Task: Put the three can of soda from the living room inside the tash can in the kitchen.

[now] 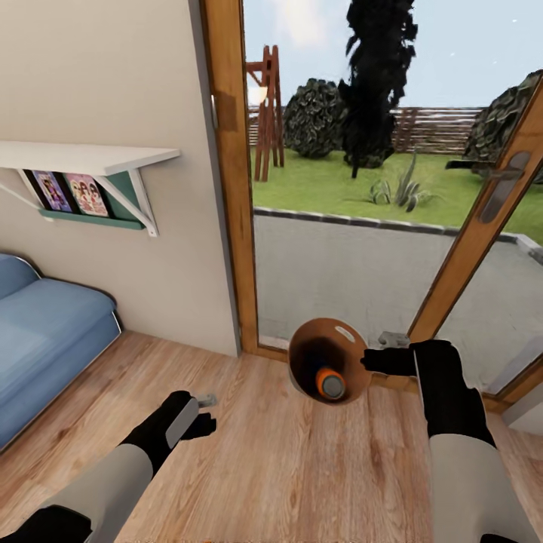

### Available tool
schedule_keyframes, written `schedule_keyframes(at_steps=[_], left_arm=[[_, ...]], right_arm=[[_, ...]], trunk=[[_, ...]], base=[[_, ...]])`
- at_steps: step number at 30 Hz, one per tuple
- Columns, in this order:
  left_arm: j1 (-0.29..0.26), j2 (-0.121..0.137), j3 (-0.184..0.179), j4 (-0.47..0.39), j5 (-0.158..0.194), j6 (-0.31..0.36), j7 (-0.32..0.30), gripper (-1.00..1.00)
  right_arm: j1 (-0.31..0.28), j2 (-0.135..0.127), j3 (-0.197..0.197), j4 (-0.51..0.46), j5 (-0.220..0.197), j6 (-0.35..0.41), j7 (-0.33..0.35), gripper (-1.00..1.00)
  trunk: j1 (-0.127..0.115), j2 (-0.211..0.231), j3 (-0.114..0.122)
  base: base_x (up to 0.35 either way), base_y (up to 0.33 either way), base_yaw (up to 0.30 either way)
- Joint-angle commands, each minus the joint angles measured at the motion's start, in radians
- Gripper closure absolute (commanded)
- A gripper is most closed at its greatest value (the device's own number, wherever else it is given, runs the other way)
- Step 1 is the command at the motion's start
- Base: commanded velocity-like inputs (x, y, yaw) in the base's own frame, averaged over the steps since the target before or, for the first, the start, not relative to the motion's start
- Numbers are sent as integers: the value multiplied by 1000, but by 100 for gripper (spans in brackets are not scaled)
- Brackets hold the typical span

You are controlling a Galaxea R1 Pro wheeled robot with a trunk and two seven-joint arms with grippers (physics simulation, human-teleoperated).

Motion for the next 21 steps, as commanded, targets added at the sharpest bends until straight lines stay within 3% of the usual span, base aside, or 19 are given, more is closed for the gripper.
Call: schedule_keyframes(at_steps=[1,21], left_arm=[[0,-2,0,2,-1,2,0,-100],[0,-8,6,8,4,8,-6,-100]], right_arm=[[0,0,0,0,-32,10,3,100],[1,1,3,3,-31,10,3,100]], trunk=[[0,0,-1],[0,0,-33]], base=[[0,0,0],[0,0,0]])
